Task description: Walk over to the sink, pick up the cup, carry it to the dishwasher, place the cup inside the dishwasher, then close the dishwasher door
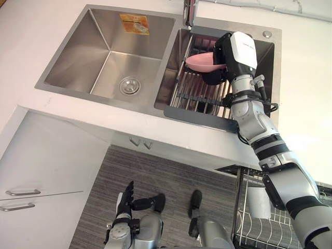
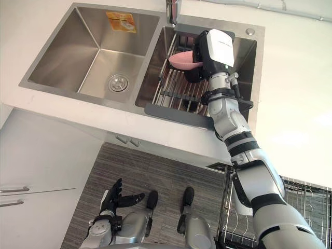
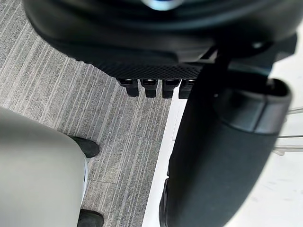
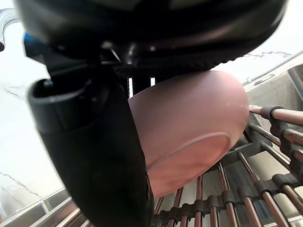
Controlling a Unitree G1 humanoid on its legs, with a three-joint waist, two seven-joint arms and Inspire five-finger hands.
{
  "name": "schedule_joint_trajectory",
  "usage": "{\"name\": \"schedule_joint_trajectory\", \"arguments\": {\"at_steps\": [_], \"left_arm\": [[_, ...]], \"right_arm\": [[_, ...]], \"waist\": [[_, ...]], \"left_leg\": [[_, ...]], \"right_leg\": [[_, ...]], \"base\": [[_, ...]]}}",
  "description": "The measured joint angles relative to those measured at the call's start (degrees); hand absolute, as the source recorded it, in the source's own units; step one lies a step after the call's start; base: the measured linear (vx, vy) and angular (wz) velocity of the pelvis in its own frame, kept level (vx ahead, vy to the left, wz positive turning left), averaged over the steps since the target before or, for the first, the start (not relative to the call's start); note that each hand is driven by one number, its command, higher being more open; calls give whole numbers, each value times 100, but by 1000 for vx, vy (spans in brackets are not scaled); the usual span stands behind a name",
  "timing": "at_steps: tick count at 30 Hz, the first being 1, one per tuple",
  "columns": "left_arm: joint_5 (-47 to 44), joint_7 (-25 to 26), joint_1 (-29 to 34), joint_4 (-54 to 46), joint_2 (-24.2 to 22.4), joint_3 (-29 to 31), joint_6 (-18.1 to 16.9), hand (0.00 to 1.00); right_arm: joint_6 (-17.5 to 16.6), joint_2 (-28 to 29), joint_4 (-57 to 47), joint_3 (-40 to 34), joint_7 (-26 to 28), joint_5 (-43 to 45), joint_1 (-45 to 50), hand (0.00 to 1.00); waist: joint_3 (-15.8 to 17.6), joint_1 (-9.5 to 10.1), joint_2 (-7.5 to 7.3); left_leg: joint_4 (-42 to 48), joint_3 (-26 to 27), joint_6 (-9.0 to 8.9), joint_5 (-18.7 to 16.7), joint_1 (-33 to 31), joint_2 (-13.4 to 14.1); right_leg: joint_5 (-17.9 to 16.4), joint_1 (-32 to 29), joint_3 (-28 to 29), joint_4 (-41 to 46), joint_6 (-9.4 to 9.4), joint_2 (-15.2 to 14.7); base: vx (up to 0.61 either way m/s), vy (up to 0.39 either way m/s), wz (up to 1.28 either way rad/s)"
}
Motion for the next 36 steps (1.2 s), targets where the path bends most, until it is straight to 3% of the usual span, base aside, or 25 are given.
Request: {"name": "schedule_joint_trajectory", "arguments": {"at_steps": [6,11,17,23,36], "left_arm": [[16,-5,-1,32,-3,19,104,100],[82,-48,-18,179,-7,107,189,100],[210,-157,-21,460,128,162,273,100],[254,-158,-33,684,142,157,309,100],[365,-156,-37,902,151,136,308,100]], "right_arm": [[-12,-10,-1264,-16,46,-3,879,0],[-331,162,-2464,-14,195,-3,1722,0],[-718,218,-3713,-82,333,125,2809,0],[-886,291,-4424,-588,400,229,3532,0],[-1031,413,-5335,-1082,395,211,4537,0]], "waist": [[-7,-67,-3],[-36,-218,-32],[-368,-406,-333],[-542,-571,-380],[-563,-862,-378]], "left_leg": [[-58,119,3,-4,222,23],[-127,339,49,-37,484,51],[-181,705,103,-118,718,99],[-216,1094,147,-210,974,89],[-151,1922,146,-368,1296,93]], "right_leg": [[0,163,100,-1,0,22],[-1,322,309,-12,1,68],[35,419,649,-98,-2,158],[107,518,1039,-130,55,198],[319,603,1840,-294,111,337]], "base": [[-2,4,-7],[-27,11,-23],[-8,16,-30],[0,47,-32],[-29,41,-34]]}}
